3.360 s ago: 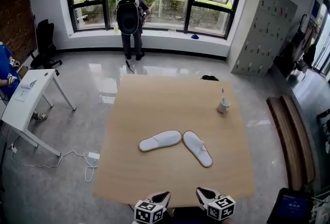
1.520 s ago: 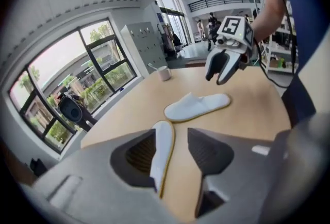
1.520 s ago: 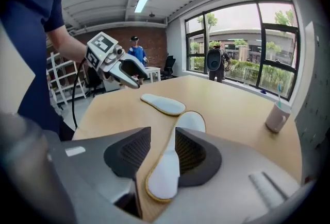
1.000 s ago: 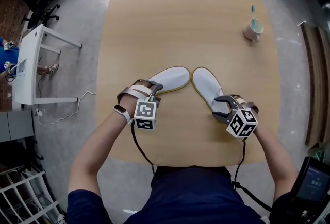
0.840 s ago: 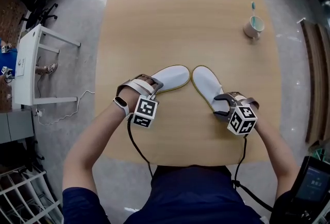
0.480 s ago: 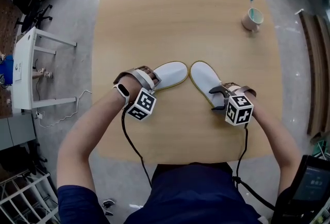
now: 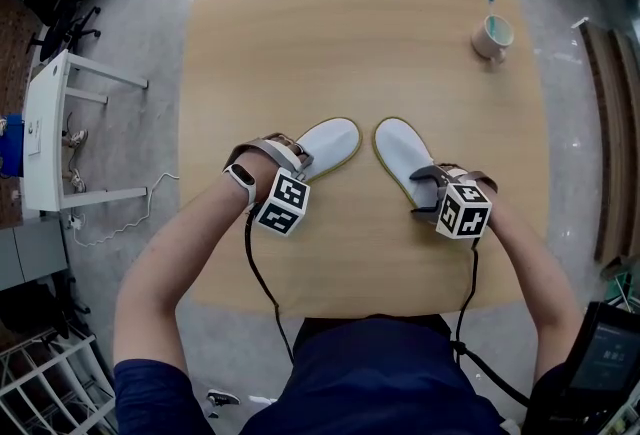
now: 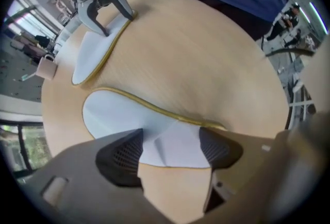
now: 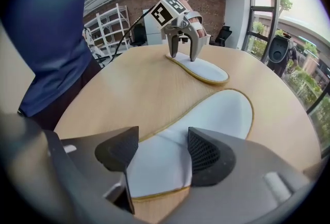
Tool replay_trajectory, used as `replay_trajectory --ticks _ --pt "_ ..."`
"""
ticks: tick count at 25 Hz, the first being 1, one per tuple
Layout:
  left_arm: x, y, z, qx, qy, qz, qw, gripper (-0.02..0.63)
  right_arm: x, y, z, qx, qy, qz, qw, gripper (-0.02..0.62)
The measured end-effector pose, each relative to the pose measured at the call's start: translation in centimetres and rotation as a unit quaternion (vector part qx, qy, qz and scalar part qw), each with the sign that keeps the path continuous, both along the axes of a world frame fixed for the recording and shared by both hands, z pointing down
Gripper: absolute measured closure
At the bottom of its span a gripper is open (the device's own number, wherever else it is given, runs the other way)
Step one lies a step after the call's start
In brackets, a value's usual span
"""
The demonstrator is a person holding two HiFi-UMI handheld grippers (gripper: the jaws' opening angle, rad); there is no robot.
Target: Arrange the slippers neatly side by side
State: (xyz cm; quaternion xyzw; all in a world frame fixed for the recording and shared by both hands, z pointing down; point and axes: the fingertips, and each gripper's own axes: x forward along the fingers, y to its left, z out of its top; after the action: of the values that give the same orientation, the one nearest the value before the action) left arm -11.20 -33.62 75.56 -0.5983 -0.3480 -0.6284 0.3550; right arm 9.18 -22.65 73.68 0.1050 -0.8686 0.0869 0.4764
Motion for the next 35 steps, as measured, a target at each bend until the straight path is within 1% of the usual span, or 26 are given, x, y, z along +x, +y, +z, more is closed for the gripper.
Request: replay_trajectory --ticks 3,6,8,11,13,15,19,21,23,25,26,27,29,31,33,35 --pt "0.2 1.6 0.1 -0.032 -0.002 -0.052 0.9981 0.256 0.0 0.1 0.2 -0.004 -0.009 0.022 1.000 0.288" --pt "0.4 3.0 0.1 -0.052 0.003 -0.092 0.9944 0.256 -0.4 0.7 0.0 -0.026 -0.031 0.051 0.998 0.288" --pt "0.3 3.7 -0.1 -0.058 0.008 -0.115 0.9916 0.256 -0.9 1.1 -0.3 -0.056 -0.059 0.085 0.993 0.287" --pt "0.2 5.2 -0.5 -0.072 0.021 -0.155 0.9851 0.256 -1.6 1.4 -0.6 -0.093 -0.091 0.142 0.981 0.285" --pt "0.3 6.5 -0.7 -0.087 0.030 -0.186 0.9782 0.256 -1.9 1.6 -0.8 -0.101 -0.098 0.164 0.976 0.285" --pt "0.4 7.9 -0.8 -0.096 0.038 -0.213 0.9717 0.256 -2.2 1.8 -0.8 -0.099 -0.100 0.178 0.974 0.286" --pt "0.8 9.4 -0.5 -0.089 0.053 -0.256 0.9612 0.256 -2.8 1.8 -0.6 -0.091 -0.102 0.209 0.968 0.285" --pt "1.0 10.2 -0.7 -0.093 0.060 -0.289 0.9510 0.256 -3.6 2.0 -0.7 -0.090 -0.102 0.222 0.966 0.287" --pt "1.1 11.2 -1.3 -0.099 0.070 -0.325 0.9380 0.256 -4.8 2.8 -1.2 -0.089 -0.099 0.227 0.965 0.287" --pt "1.5 12.0 -1.6 -0.106 0.078 -0.357 0.9249 0.258 -5.8 3.4 -1.4 -0.088 -0.094 0.226 0.966 0.287" --pt "1.9 12.1 -1.5 -0.108 0.081 -0.369 0.9195 0.258 -6.1 3.5 -1.3 -0.085 -0.091 0.220 0.968 0.287" --pt "2.3 12.3 -1.2 -0.108 0.083 -0.378 0.9159 0.258 -6.2 3.6 -1.2 -0.078 -0.087 0.208 0.971 0.287" --pt "2.7 12.5 -0.8 -0.102 0.085 -0.383 0.9141 0.258 -6.2 3.4 -1.5 -0.044 -0.074 0.178 0.980 0.299" --pt "2.8 12.7 -0.6 -0.098 0.087 -0.388 0.9124 0.258 -6.0 3.4 -1.9 -0.015 -0.056 0.151 0.987 0.313" --pt "2.8 12.8 -0.5 -0.100 0.090 -0.396 0.9083 0.258 -5.4 4.1 -1.2 -0.008 -0.018 0.106 0.994 0.311" --pt "2.9 12.8 -0.6 -0.102 0.094 -0.407 0.9030 0.258 -4.9 4.7 -0.2 -0.010 0.013 0.066 0.998 0.307"
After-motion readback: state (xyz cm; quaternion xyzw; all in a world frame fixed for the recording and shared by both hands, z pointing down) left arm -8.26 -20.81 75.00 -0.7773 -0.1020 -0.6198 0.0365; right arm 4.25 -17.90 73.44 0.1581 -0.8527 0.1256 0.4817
